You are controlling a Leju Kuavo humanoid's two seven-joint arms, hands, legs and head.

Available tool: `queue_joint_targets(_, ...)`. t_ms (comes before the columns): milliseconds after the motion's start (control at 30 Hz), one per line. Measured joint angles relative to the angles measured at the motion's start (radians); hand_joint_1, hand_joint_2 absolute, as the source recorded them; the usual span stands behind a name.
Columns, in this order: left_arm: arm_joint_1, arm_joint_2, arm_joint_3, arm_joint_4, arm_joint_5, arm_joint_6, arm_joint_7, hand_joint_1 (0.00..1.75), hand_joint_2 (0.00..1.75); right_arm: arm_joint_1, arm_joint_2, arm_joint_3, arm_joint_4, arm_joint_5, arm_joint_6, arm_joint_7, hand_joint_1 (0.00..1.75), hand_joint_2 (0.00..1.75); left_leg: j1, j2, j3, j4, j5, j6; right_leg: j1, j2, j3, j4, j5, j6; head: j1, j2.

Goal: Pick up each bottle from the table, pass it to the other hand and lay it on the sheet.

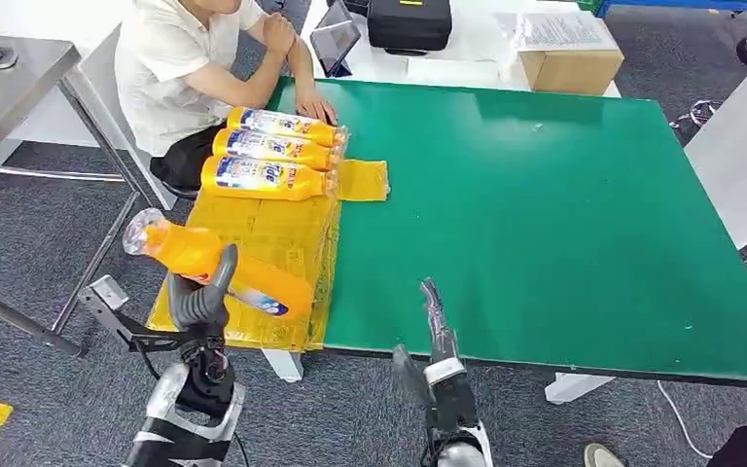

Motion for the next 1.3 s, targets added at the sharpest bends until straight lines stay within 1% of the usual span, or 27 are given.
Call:
queue_joint_targets(33,0.0,0.0,0.018,-0.007,0.001,-0.001,0.0,1.75,1.75,0.011,0.002,-0.003,-0.013,-0.02,0.016,-0.002,0.0,0.0,0.0,0.0,0.0,0.0,0.0,0.0,0.0,0.0,0.0,0.0,0.0,0.0,0.0,0.0)
queue_joint_targets(100,-0.001,0.001,0.038,-0.019,-0.009,0.0,-0.005,1.75,1.75,0.028,0.007,-0.008,-0.033,-0.031,0.01,-0.021,0.0,0.0,0.0,-0.001,0.0,0.0,0.0,0.0,0.0,0.0,-0.001,0.0,0.0,0.0,0.0,0.0)
queue_joint_targets(200,-0.008,0.002,0.06,-0.024,-0.023,0.002,-0.008,1.75,1.75,0.044,0.018,-0.013,-0.049,-0.031,-0.011,-0.037,0.0,0.0,0.0,0.0,0.0,0.0,0.0,0.0,0.0,0.0,0.0,0.0,0.0,0.0,0.0,0.0)
queue_joint_targets(267,-0.017,0.005,0.064,-0.023,-0.103,0.054,-0.046,1.75,1.75,0.052,0.022,-0.014,-0.055,-0.008,-0.056,-0.049,0.0,0.0,0.0,0.0,0.0,0.0,0.0,0.0,0.0,0.0,-0.002,0.0,0.0,0.0,0.0,0.0)
queue_joint_targets(333,-0.042,0.018,0.048,0.001,-0.289,0.152,-0.104,1.75,1.75,0.059,0.025,-0.014,-0.067,0.003,-0.107,-0.056,0.0,0.0,0.0,-0.001,0.0,0.0,0.001,0.0,0.0,-0.001,-0.002,0.0,0.0,0.0,0.0,0.0)
queue_joint_targets(367,-0.061,0.029,0.029,0.025,-0.425,0.204,-0.11,1.75,1.75,0.061,0.026,-0.014,-0.076,0.002,-0.125,-0.058,0.0,0.0,0.0,-0.002,0.0,0.0,0.001,0.0,0.0,-0.001,-0.002,0.0,0.0,0.0,0.0,0.0)
queue_joint_targets(433,-0.119,0.061,-0.037,0.122,-0.716,0.263,-0.08,1.75,1.75,0.061,0.025,-0.015,-0.093,0.001,-0.133,-0.059,0.0,0.0,0.0,-0.003,0.0,0.0,0.002,0.0,0.0,-0.002,-0.001,0.0,0.0,0.0,0.0,0.0)
queue_joint_targets(467,-0.149,0.081,-0.087,0.194,-0.894,0.273,-0.044,1.75,1.75,0.059,0.025,-0.016,-0.101,0.001,-0.125,-0.06,0.0,0.0,0.0,-0.003,0.0,0.0,0.002,0.0,0.0,-0.002,0.0,0.0,0.0,0.0,0.001,0.0)
queue_joint_targets(500,-0.168,0.094,-0.122,0.241,-1.013,0.267,-0.017,1.43,1.75,0.058,0.025,-0.017,-0.105,0.001,-0.109,-0.061,0.0,0.0,0.0,-0.003,0.0,0.0,0.002,0.0,0.0,-0.002,0.0,0.0,0.001,0.0,0.0,0.0)
queue_joint_targets(533,-0.187,0.105,-0.152,0.286,-1.113,0.246,0.013,1.55,1.75,0.058,0.025,-0.018,-0.106,0.001,-0.095,-0.061,0.0,0.0,0.0,-0.002,0.0,0.0,0.002,0.0,0.0,-0.001,0.0,0.0,0.001,0.0,0.0,0.0)
queue_joint_targets(567,-0.206,0.114,-0.187,0.338,-1.216,0.222,0.055,1.55,1.75,0.058,0.025,-0.02,-0.106,0.002,-0.08,-0.061,0.0,0.0,0.0,0.0,0.0,0.0,0.002,0.0,0.0,-0.001,0.0,0.0,0.001,0.0,0.0,0.0)
queue_joint_targets(600,-0.222,0.123,-0.216,0.38,-1.285,0.188,0.088,1.71,1.75,0.058,0.026,-0.023,-0.106,0.003,-0.07,-0.061,0.0,0.0,0.0,0.002,0.0,0.0,0.001,0.0,0.0,0.0,-0.001,0.0,0.001,0.0,0.0,0.0)
queue_joint_targets(633,-0.234,0.13,-0.238,0.414,-1.324,0.145,0.106,1.75,1.75,0.059,0.026,-0.025,-0.109,0.006,-0.055,-0.061,0.0,0.0,-0.001,0.002,0.0,0.0,0.001,0.0,0.0,0.001,-0.001,0.0,0.002,0.0,0.0,0.0)
queue_joint_targets(700,-0.249,0.14,-0.256,0.453,-1.34,0.052,0.108,1.75,1.75,0.059,0.029,-0.032,-0.114,0.009,-0.031,-0.061,0.0,0.0,-0.001,0.003,0.0,0.0,0.001,0.0,0.0,0.001,-0.002,0.0,0.001,0.0,0.0,0.0)
queue_joint_targets(800,-0.288,0.148,-0.272,0.492,-1.37,-0.029,0.108,1.75,1.75,0.059,0.033,-0.037,-0.119,0.008,0.005,-0.061,0.0,0.0,0.0,0.0,0.0,0.0,0.001,0.0,0.0,0.0,0.0,0.0,0.001,0.0,0.0,0.0)
queue_joint_targets(1067,-0.328,0.156,-0.276,0.544,-1.371,-0.072,0.111,1.75,1.75,0.059,0.037,-0.046,-0.123,0.007,0.021,-0.061,0.0,0.0,0.0,0.0,0.001,0.0,0.002,0.0,0.0,0.0,0.0,0.0,0.001,0.0,0.0,0.0)
queue_joint_targets(1100,-0.333,0.156,-0.276,0.548,-1.367,-0.089,0.113,1.66,1.75,0.059,0.038,-0.047,-0.123,0.007,0.025,-0.061,0.0,0.0,0.0,0.0,0.001,0.0,0.002,0.0,0.0,0.0,0.001,0.0,0.001,0.0,0.0,0.0)
queue_joint_targets(1133,-0.337,0.156,-0.276,0.553,-1.365,-0.101,0.113,0.82,1.75,0.059,0.039,-0.048,-0.123,0.005,0.031,-0.061,0.0,0.0,0.0,0.0,0.001,0.0,0.002,0.0,0.0,0.0,0.001,0.0,0.001,0.0,0.0,0.0)
queue_joint_targets(1167,-0.343,0.156,-0.276,0.558,-1.366,-0.111,0.114,0.31,1.75,0.059,0.04,-0.049,-0.123,0.001,0.036,-0.061,0.0,0.0,0.0,0.0,0.001,0.0,0.002,0.0,0.0,0.0,0.001,0.0,0.001,0.0,0.0,0.0)
queue_joint_targets(1233,-0.356,0.156,-0.276,0.572,-1.371,-0.129,0.114,0.02,1.75,0.059,0.042,-0.05,-0.123,-0.005,0.054,-0.061,0.0,0.0,0.0,0.0,0.002,0.0,0.002,0.0,0.0,0.0,0.002,0.0,0.001,0.0,0.0,0.0)
queue_joint_targets(1300,-0.368,0.156,-0.276,0.587,-1.371,-0.152,0.119,0.0,1.75,0.059,0.042,-0.052,-0.122,-0.01,0.065,-0.061,0.0,0.0,0.0,0.0,0.003,0.0,0.001,0.0,0.0,0.0,0.003,0.0,0.001,0.0,0.0,0.0)
